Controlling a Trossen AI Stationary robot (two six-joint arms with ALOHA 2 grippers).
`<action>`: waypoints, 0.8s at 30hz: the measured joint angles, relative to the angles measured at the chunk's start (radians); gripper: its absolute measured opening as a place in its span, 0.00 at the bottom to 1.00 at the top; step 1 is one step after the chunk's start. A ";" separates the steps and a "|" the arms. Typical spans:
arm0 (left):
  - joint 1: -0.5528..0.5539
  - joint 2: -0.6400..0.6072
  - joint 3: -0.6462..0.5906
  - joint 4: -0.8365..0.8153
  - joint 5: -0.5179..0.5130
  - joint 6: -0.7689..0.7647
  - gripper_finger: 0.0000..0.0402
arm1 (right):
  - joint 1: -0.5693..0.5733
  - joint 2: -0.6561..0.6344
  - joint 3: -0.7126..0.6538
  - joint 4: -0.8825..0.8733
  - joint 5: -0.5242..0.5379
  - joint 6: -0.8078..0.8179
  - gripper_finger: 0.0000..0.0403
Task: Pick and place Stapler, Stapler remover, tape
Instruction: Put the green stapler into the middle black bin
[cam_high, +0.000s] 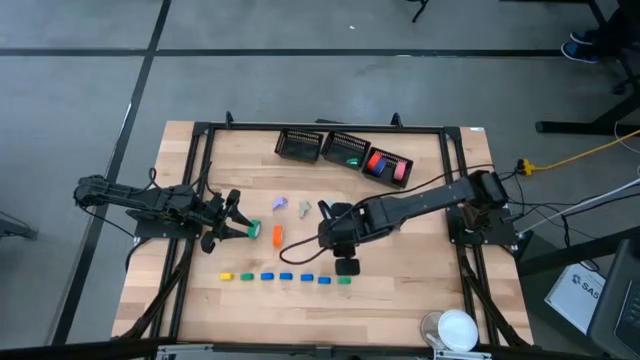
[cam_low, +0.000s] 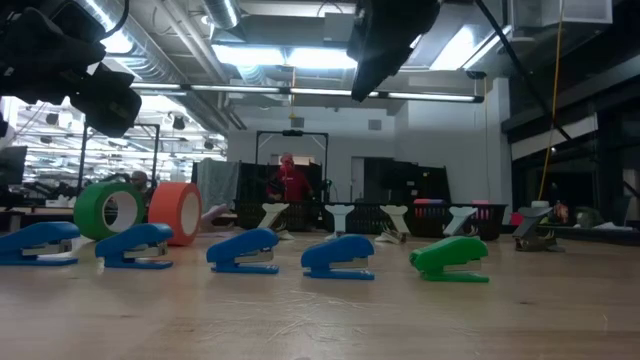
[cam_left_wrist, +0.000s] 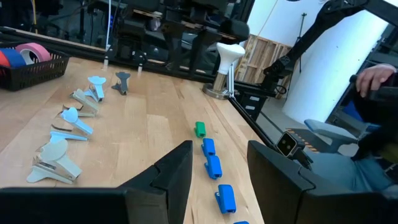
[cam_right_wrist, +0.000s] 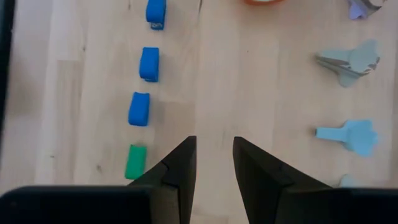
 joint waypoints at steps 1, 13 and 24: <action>0.000 0.000 0.000 0.000 0.000 0.000 0.37 | 0.006 0.000 0.000 0.007 -0.001 0.014 0.27; 0.000 0.000 0.000 0.000 0.000 0.000 0.37 | 0.114 0.000 0.000 0.019 0.001 0.106 0.53; 0.000 0.000 0.000 0.000 0.000 0.000 0.37 | 0.209 -0.001 -0.177 0.174 0.018 0.144 0.58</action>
